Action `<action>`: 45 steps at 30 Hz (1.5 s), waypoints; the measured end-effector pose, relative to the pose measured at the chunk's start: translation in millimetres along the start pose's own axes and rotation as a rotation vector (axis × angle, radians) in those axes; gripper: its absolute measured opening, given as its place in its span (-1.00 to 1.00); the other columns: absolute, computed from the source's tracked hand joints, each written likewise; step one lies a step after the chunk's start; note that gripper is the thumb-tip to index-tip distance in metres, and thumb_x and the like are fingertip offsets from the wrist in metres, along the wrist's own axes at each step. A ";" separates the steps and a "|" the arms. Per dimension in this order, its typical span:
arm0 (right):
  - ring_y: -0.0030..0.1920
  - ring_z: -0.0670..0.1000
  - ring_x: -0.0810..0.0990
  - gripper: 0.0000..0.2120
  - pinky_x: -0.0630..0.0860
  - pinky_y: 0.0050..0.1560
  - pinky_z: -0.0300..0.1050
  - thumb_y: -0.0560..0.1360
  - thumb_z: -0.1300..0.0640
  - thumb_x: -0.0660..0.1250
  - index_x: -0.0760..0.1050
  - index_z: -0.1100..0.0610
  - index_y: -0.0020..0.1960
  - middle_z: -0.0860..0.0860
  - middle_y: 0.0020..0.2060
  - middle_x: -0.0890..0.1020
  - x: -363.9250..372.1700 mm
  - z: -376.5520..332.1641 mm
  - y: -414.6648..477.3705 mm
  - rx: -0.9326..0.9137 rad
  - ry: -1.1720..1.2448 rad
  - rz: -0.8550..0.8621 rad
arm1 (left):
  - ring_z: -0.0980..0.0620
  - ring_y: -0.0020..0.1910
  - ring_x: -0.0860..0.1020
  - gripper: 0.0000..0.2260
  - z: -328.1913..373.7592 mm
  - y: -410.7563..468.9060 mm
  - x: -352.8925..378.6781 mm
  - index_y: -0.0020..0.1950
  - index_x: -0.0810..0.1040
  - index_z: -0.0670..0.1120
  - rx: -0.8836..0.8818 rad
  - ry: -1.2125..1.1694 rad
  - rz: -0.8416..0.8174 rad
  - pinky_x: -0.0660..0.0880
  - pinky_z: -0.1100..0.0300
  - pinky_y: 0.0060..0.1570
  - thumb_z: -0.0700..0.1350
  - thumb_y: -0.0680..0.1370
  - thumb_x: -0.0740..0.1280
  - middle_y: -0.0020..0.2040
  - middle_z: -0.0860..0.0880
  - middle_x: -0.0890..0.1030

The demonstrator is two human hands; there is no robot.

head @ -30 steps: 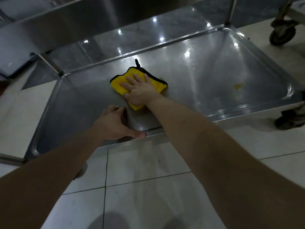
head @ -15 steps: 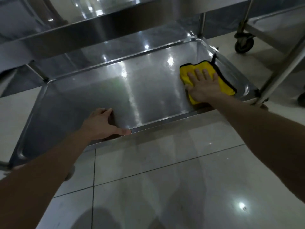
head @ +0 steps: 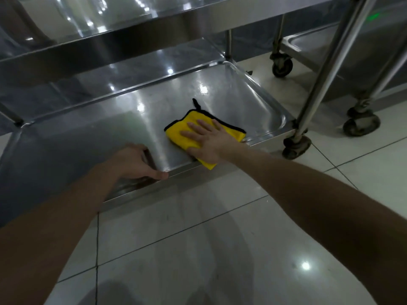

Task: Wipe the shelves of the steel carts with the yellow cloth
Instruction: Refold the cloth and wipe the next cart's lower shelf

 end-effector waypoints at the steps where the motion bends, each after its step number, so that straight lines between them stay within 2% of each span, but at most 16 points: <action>1: 0.73 0.00 -0.24 -0.32 -0.29 0.67 0.25 0.64 -0.46 -0.11 -0.14 -0.34 0.71 -0.19 0.73 -0.16 -3.2 22.5 -3.3 0.039 0.009 0.009 | -0.10 0.38 0.54 0.21 -0.5 -0.5 -0.3 0.53 0.50 -0.05 -0.001 0.008 0.000 0.50 0.08 0.29 0.66 0.06 0.50 0.45 -0.06 0.56; 4: 0.72 0.00 -0.26 -0.32 -0.29 0.67 0.26 0.64 -0.47 -0.11 -0.18 -0.34 0.71 -0.18 0.73 -0.18 -16.4 90.4 -7.3 0.173 0.016 0.016 | -0.10 0.47 0.44 0.27 0.1 -2.9 2.3 0.61 0.39 -0.04 -0.025 0.002 -0.019 0.41 0.09 0.28 0.63 0.04 0.46 0.51 -0.08 0.47; 7: 0.73 0.02 -0.25 -0.31 -0.28 0.67 0.27 0.64 -0.46 -0.11 -0.17 -0.33 0.71 -0.16 0.74 -0.17 -26.0 133.7 7.7 0.279 0.012 0.028 | -0.13 0.52 0.41 0.32 -2.3 -3.5 3.9 0.69 0.29 0.00 -0.042 -0.023 -0.014 0.40 0.04 0.41 0.61 0.05 0.47 0.59 -0.07 0.37; 11: 0.74 0.05 -0.19 -0.28 -0.27 0.66 0.32 0.61 -0.44 -0.13 -0.10 -0.26 0.73 -0.11 0.75 -0.12 -38.6 144.1 50.4 0.360 0.044 0.095 | -0.11 0.61 0.35 0.39 -9.3 -9.0 9.1 0.73 0.22 0.04 -0.041 -0.037 -0.011 0.37 -0.04 0.56 0.72 0.05 0.41 0.68 0.00 0.24; 15: 0.74 0.10 -0.15 -0.29 -0.26 0.65 0.37 0.65 -0.39 -0.11 -0.06 -0.18 0.75 -0.06 0.75 -0.08 -45.8 125.0 93.2 0.382 0.056 0.128 | -0.07 0.69 0.23 0.34 -10.6 -11.4 10.9 0.76 0.15 0.05 -0.038 -0.023 -0.008 0.30 -0.04 0.61 0.69 0.11 0.35 0.74 0.03 0.14; 18: 0.74 0.12 -0.15 -0.29 -0.26 0.64 0.39 0.67 -0.38 -0.12 -0.08 -0.16 0.75 -0.04 0.75 -0.08 -43.8 92.3 110.3 0.332 0.050 0.108 | -0.04 0.71 0.18 0.43 -9.7 -11.5 11.4 0.77 0.13 0.04 -0.037 -0.004 -0.006 0.25 -0.03 0.65 0.79 0.06 0.30 0.76 0.01 0.11; 23: 0.73 0.11 -0.23 -0.31 -0.28 0.64 0.37 0.69 -0.36 -0.14 -0.17 -0.17 0.75 -0.05 0.75 -0.17 -25.4 0.0 94.9 0.109 -0.013 0.006 | -0.06 0.71 0.18 0.58 -12.6 -11.6 13.0 0.78 0.11 0.05 -0.049 -0.005 -0.011 0.27 -0.07 0.63 0.85 -0.11 0.16 0.75 0.03 0.10; 27: 0.72 0.08 -0.27 -0.33 -0.31 0.64 0.34 0.69 -0.36 -0.18 -0.20 -0.21 0.74 -0.08 0.74 -0.20 0.8 -54.8 49.3 -0.056 -0.039 -0.024 | -0.10 0.66 0.29 0.41 -13.4 -9.9 13.9 0.76 0.17 0.04 -0.049 -0.024 -0.014 0.36 -0.06 0.56 0.76 0.07 0.36 0.74 -0.01 0.18; 30: 0.72 0.03 -0.28 -0.36 -0.32 0.65 0.30 0.70 -0.36 -0.15 -0.17 -0.25 0.73 -0.12 0.74 -0.19 7.2 -60.1 16.5 -0.091 -0.018 -0.041 | -0.11 0.57 0.39 0.21 -8.5 -11.5 12.0 0.68 0.32 0.08 -0.033 -0.056 0.001 0.43 0.02 0.32 0.65 0.16 0.48 0.64 -0.03 0.37; 31: 0.72 0.02 -0.27 -0.37 -0.31 0.66 0.29 0.71 -0.36 -0.13 -0.15 -0.26 0.73 -0.12 0.74 -0.18 6.4 -57.3 6.8 -0.090 -0.012 -0.042 | -0.11 0.56 0.40 0.21 -6.8 -12.2 11.9 0.67 0.33 0.07 -0.031 -0.065 0.004 0.43 0.02 0.30 0.64 0.15 0.48 0.63 -0.04 0.38; 35: 0.73 -0.01 -0.20 -0.38 -0.23 0.68 0.25 0.71 -0.36 -0.07 -0.09 -0.30 0.72 -0.16 0.74 -0.12 -2.4 -25.3 -25.5 -0.052 -0.001 -0.035 | -0.15 0.63 0.34 0.35 -5.1 -15.6 12.6 0.74 0.22 0.01 -0.032 -0.067 -0.004 0.38 -0.04 0.50 0.66 0.08 0.42 0.70 -0.08 0.28; 38: 0.73 -0.04 -0.18 -0.38 -0.22 0.69 0.22 0.70 -0.36 -0.04 -0.11 -0.34 0.71 -0.20 0.73 -0.12 -13.6 41.6 -47.2 0.097 0.004 -0.013 | -0.16 0.60 0.37 0.31 -5.2 -18.5 12.7 0.71 0.28 0.00 -0.016 -0.083 0.006 0.37 -0.01 0.48 0.64 0.08 0.41 0.67 -0.11 0.33; 42: 0.73 -0.01 -0.24 -0.36 -0.24 0.69 0.25 0.68 -0.40 -0.10 -0.21 -0.35 0.70 -0.19 0.73 -0.19 -26.1 138.4 -60.1 0.306 0.012 -0.045 | -0.13 0.67 0.28 0.32 -5.4 -17.5 14.1 0.74 0.22 -0.01 -0.036 -0.050 0.007 0.31 -0.03 0.58 0.66 0.12 0.39 0.72 -0.07 0.25; 45: 0.72 0.00 -0.27 -0.33 -0.28 0.67 0.25 0.65 -0.42 -0.14 -0.23 -0.32 0.70 -0.16 0.73 -0.22 -27.6 161.1 -36.2 0.360 0.003 -0.037 | -0.12 0.69 0.25 0.35 -7.7 -16.0 14.9 0.76 0.17 0.01 -0.045 -0.063 -0.006 0.29 -0.07 0.62 0.67 0.11 0.39 0.75 -0.02 0.16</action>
Point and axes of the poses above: each hand's wrist, its own y-axis towards the middle knuckle, its own x-axis out of the palm, z = x × y, the point moved 6 cm from there along y, towards the middle knuckle
